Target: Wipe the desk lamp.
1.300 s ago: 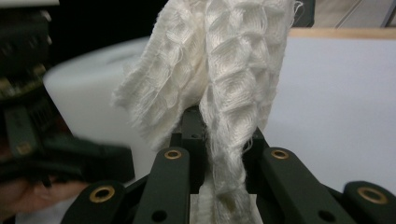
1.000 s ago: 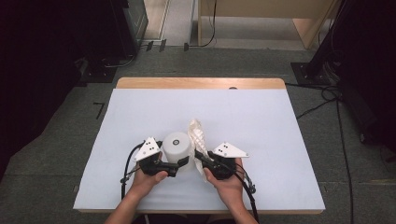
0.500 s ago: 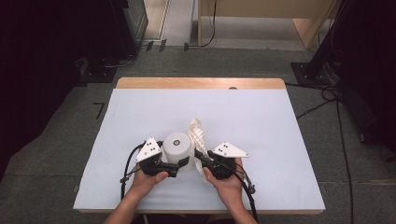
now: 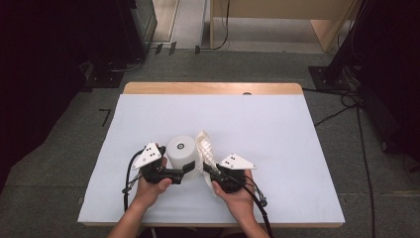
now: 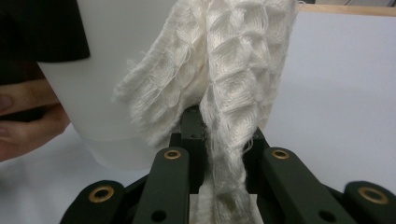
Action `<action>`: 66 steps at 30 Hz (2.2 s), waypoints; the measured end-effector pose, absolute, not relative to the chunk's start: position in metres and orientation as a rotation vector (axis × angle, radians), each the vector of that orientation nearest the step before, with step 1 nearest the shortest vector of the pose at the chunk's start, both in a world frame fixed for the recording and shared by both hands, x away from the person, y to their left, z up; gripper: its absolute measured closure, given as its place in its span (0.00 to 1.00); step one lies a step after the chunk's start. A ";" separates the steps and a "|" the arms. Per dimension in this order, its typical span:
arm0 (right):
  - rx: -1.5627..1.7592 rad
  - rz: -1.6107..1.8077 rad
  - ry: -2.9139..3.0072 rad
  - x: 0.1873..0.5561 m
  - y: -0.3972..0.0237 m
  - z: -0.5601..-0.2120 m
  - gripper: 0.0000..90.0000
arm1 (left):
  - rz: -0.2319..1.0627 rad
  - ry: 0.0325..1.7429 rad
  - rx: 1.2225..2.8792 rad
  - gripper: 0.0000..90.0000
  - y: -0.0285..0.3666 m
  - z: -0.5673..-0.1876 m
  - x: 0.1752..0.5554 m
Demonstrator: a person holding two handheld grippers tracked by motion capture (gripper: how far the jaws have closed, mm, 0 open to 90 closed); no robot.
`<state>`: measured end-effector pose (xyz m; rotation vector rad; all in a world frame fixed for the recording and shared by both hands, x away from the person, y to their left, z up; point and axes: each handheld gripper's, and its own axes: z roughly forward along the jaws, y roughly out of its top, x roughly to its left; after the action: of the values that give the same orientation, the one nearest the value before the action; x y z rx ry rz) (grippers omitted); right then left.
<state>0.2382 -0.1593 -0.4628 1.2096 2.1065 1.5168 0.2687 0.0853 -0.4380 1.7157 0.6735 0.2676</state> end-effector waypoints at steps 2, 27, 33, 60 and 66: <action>1.217 1.541 2.096 0.238 -0.161 -0.461 0.87 | 0.283 0.669 1.745 0.10 0.081 -0.442 0.268; 1.253 1.507 1.959 0.243 -0.193 -0.448 0.87 | 0.594 0.783 1.845 0.08 0.076 -0.474 0.272; 1.254 1.497 1.965 0.243 -0.194 -0.450 0.87 | 0.593 0.843 1.794 0.03 0.078 -0.471 0.266; 1.218 1.513 2.087 0.239 -0.166 -0.466 0.87 | 0.394 0.735 1.695 0.10 0.079 -0.442 0.256; 1.211 1.579 2.078 0.237 -0.164 -0.461 0.88 | 0.357 0.713 1.737 0.10 0.075 -0.446 0.256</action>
<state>0.2372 -0.1643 -0.4614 1.2111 2.0777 1.5794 0.2563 0.0748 -0.4461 1.7367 0.7126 0.3567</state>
